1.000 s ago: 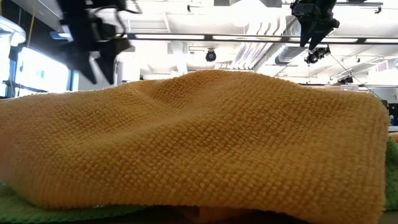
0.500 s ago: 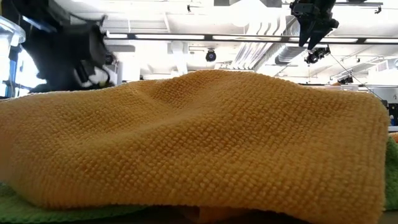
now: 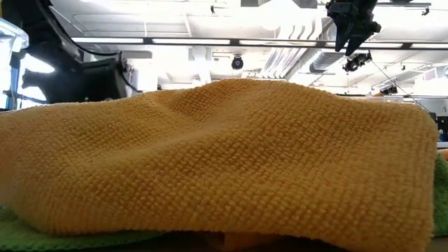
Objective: Sort microfiber towel by color & place in baskets
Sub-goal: Put the green microfiber towel into the bottom transparent bin
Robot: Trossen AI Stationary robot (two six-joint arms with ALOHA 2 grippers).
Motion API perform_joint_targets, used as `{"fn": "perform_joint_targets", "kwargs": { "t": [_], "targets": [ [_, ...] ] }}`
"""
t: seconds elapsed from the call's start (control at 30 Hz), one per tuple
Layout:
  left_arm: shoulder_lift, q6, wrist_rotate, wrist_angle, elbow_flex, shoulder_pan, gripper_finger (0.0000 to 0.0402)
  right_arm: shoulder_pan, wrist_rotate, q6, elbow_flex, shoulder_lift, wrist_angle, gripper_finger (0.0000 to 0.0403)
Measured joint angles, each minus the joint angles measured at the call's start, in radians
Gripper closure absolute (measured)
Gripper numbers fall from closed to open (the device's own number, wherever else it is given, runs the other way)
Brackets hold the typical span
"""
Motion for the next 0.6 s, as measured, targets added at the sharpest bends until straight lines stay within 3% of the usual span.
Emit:
{"fn": "perform_joint_targets", "kwargs": {
  "t": [0.1, 0.27, 0.4, 0.6],
  "targets": [
    [0.001, 0.062, 0.078, -0.014, 0.029, 0.006, 0.0234, 0.0, -0.002, 0.0, 0.0, 0.0, 0.0, 0.0137],
    [-0.053, 0.19, 0.213, -0.106, 0.107, 0.003, 0.0377, 0.0, -0.001, 0.0, 0.0, 0.0, 0.0, 0.0137],
    [-0.138, 0.326, 0.306, -0.241, 0.194, 0.0, 0.0387, 0.0, -0.001, 0.0, 0.0, 0.0, 0.0, 0.0137],
    [-0.273, 0.434, 0.309, -0.562, 0.407, -0.056, 0.0398, 0.0, -0.001, 0.0, 0.0, 0.0, -0.001, 0.0137]
  ]
}}
